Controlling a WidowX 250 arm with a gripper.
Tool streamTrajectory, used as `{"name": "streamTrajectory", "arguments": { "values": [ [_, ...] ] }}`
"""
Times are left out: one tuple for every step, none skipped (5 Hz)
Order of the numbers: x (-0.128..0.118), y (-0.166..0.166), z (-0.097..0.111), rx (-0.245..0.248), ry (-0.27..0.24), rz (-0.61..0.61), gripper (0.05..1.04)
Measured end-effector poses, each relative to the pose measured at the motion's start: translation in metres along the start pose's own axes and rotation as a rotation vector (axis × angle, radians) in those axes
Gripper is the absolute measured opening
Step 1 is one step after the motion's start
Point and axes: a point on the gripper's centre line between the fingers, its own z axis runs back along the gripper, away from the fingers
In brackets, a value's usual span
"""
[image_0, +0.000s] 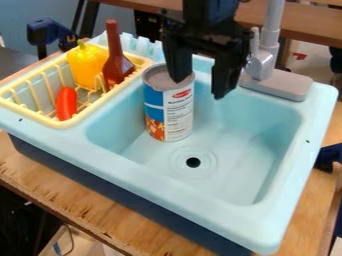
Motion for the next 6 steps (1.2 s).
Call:
{"name": "streamTrajectory", "arguments": {
  "values": [
    [0.026,0.008,0.001,0.003,-0.023,-0.032,0.999],
    [0.036,0.018,0.001,0.030,-0.016,-0.035,0.999],
    [0.038,0.032,-0.003,0.034,-0.011,-0.009,0.999],
    [0.041,0.041,-0.009,0.037,-0.012,-0.004,0.999],
    [0.042,0.048,-0.012,0.046,0.010,0.003,0.999],
    [0.044,0.058,-0.011,0.037,-0.011,0.012,0.999]
  ]
}}
